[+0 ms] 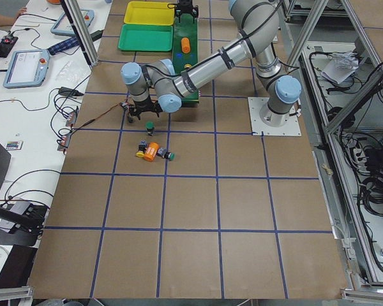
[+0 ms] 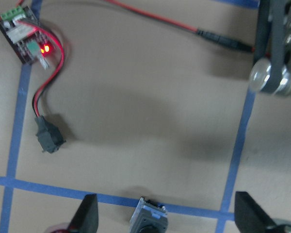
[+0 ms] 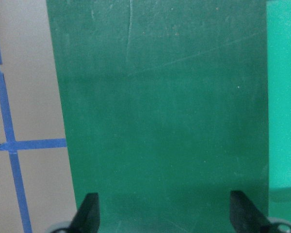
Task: Sort buttons by color to trays
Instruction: 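Grasp the green-capped button with the left gripper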
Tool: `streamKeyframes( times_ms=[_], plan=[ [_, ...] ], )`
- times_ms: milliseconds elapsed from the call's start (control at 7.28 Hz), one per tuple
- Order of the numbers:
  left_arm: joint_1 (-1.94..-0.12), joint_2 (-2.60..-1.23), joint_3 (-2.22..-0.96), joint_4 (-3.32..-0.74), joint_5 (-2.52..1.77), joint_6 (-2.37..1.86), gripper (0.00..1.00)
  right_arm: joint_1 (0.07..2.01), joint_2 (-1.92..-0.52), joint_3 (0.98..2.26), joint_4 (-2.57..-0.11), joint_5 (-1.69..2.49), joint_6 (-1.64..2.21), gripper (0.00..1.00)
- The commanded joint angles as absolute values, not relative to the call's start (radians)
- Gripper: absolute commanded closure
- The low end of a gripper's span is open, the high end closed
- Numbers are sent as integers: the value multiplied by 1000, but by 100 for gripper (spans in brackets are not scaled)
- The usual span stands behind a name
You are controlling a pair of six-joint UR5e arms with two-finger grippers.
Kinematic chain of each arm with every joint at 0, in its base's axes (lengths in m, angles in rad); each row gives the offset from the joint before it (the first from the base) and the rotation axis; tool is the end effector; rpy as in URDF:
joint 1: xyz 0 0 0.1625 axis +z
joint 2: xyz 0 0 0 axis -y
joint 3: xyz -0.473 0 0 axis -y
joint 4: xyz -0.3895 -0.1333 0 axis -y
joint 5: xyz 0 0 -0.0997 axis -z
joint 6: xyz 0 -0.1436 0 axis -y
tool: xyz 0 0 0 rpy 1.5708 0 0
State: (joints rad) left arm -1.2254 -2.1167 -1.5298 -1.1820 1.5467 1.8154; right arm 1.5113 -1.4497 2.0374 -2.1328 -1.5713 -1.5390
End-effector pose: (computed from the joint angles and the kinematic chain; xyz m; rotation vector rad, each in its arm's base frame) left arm 0.0978 -0.6757 0.2242 -2.0286 -2.2472 -0.0507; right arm 0.1046 -0.4843 0.2700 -2.1055 2.3070 0.0285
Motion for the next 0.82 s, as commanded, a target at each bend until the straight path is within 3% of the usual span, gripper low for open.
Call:
streamKeyframes(
  times_ms=[0,549,687],
  plan=[
    [-1201,-2131,-1531,-1224,1548,1876,0,1511,-1450,2039,-2134,-1571,-1532,6],
    [-1163,-2161,-1516,-1212,1562,1876,0,1505,-1445,2037,-2135,-1575,-1539,8],
    [-1164,-2163,-1516,-1210,1562,1878,28,1497,-1445,2039,-2137,-1574,-1564,8]
  ],
)
